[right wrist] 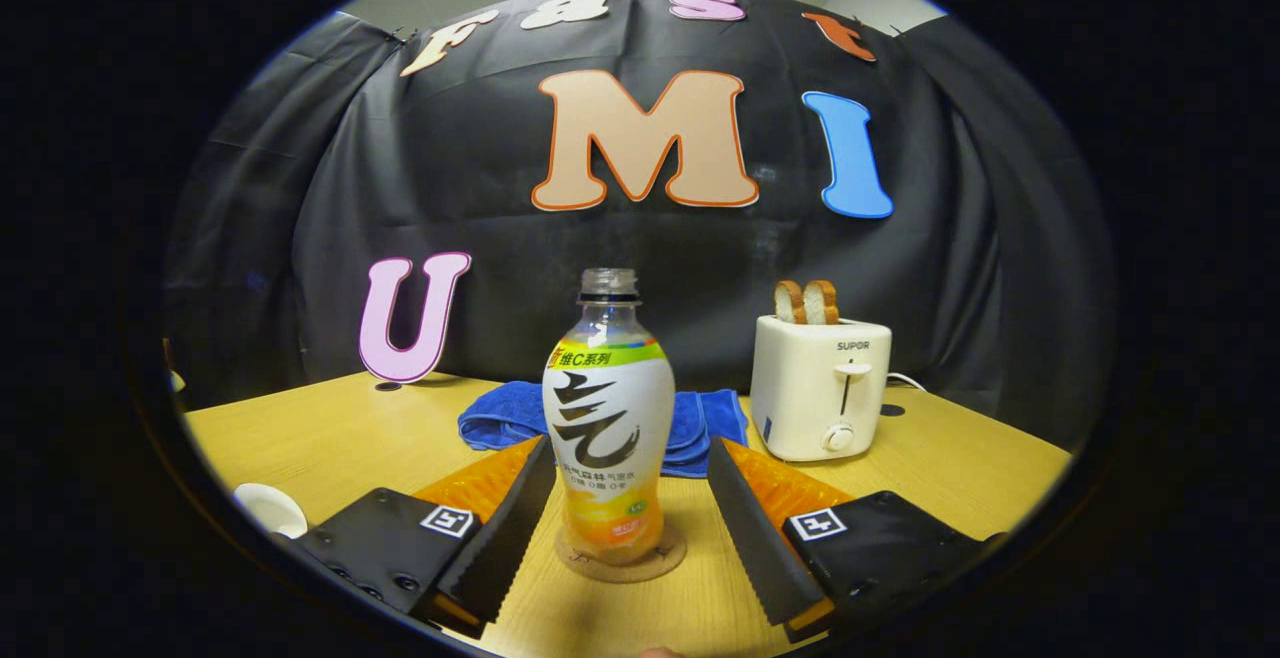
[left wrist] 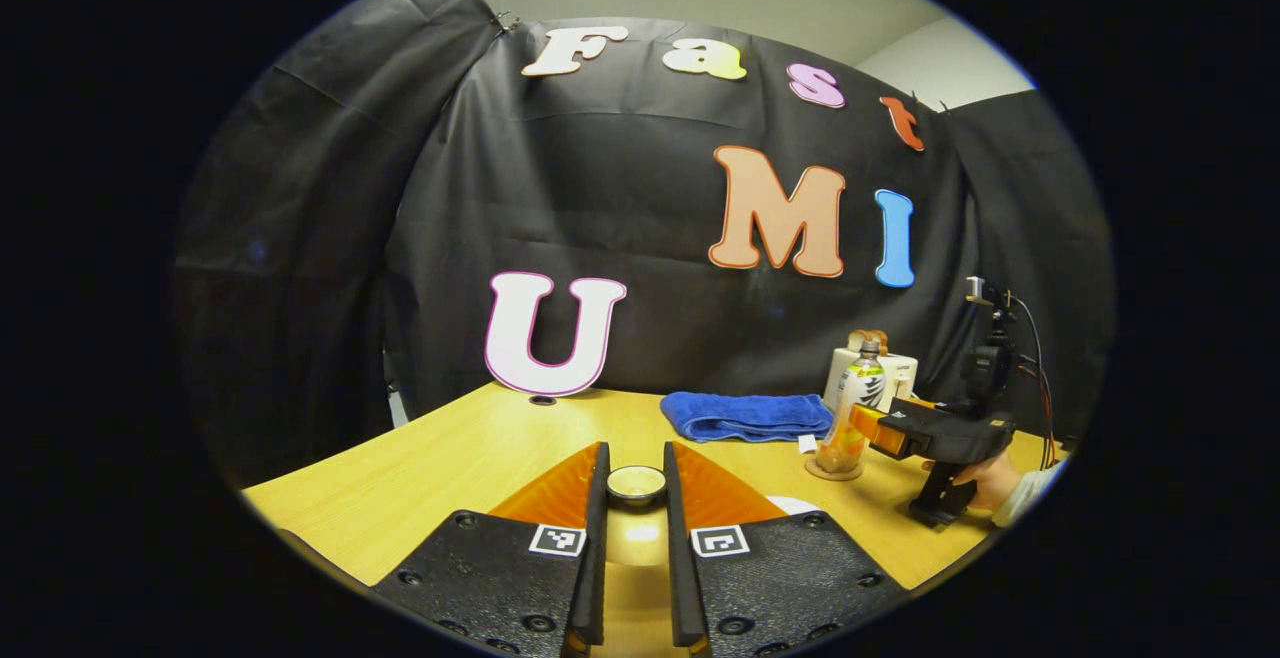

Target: Open the teacup lid with one hand, grasp the water bottle and pour water into the teacup with the other hand; after pouring, place the water bottle on the coaster and then close the teacup lid.

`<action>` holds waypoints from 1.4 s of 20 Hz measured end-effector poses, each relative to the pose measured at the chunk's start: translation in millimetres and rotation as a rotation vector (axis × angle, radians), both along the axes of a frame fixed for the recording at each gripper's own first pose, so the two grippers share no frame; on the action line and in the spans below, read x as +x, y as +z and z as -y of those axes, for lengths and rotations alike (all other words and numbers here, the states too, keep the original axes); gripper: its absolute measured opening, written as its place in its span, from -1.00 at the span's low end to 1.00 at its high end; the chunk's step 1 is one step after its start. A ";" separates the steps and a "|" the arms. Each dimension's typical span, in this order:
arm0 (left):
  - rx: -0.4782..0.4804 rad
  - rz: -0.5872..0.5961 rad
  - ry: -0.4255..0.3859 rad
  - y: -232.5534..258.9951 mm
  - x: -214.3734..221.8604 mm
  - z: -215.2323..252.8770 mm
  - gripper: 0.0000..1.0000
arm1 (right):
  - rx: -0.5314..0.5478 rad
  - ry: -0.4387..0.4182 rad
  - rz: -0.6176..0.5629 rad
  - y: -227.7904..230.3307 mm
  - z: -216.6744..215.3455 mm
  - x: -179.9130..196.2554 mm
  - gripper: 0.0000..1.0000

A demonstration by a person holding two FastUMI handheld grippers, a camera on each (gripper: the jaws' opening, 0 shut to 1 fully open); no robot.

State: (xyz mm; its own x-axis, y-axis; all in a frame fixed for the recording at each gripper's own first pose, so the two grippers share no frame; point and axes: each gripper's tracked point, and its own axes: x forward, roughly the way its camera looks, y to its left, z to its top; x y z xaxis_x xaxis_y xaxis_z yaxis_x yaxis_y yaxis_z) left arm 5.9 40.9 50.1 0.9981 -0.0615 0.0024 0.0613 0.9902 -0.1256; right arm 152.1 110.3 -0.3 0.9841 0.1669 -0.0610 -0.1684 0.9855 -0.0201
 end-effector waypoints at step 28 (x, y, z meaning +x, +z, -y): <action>0.104 -0.113 -0.195 -62.3 44.0 108.9 -0.52 | 0.019 0.058 0.020 16.0 39.6 -111.2 0.94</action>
State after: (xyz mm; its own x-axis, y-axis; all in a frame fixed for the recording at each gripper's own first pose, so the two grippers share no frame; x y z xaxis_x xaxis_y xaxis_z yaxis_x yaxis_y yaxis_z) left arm 49.9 -68.0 -12.1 0.9610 -0.2467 -0.1250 0.2435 0.9691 -0.0405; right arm 41.0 70.7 15.7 0.9737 0.2247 -0.0374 -0.2250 0.9743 -0.0050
